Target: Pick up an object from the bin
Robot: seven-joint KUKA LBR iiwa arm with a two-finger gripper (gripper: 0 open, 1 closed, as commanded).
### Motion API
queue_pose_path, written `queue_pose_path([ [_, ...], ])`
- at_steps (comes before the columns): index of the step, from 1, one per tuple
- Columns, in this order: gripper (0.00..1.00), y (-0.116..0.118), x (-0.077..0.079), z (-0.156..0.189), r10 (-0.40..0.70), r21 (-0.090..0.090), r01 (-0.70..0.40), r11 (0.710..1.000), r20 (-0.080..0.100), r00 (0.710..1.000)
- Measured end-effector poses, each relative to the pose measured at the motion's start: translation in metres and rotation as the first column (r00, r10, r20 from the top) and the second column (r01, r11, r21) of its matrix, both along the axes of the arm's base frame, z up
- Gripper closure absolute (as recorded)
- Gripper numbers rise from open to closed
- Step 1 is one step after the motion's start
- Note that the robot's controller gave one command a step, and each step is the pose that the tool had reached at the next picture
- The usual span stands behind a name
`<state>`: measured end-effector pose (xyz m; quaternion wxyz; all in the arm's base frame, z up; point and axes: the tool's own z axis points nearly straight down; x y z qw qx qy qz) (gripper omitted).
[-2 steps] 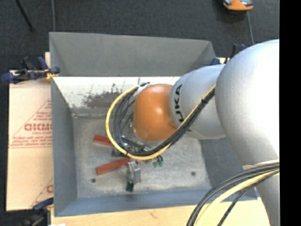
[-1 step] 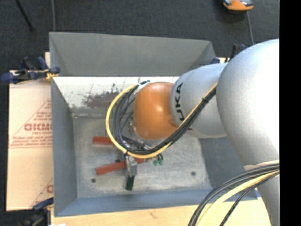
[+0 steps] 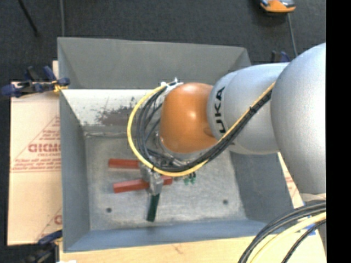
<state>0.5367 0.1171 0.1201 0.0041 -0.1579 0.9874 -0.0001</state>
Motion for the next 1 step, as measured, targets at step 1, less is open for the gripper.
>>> queue_pose_path([
  [1,1.00,-0.0005,0.0028,0.0831,-0.002,0.000,0.002,1.000,0.003,1.000],
])
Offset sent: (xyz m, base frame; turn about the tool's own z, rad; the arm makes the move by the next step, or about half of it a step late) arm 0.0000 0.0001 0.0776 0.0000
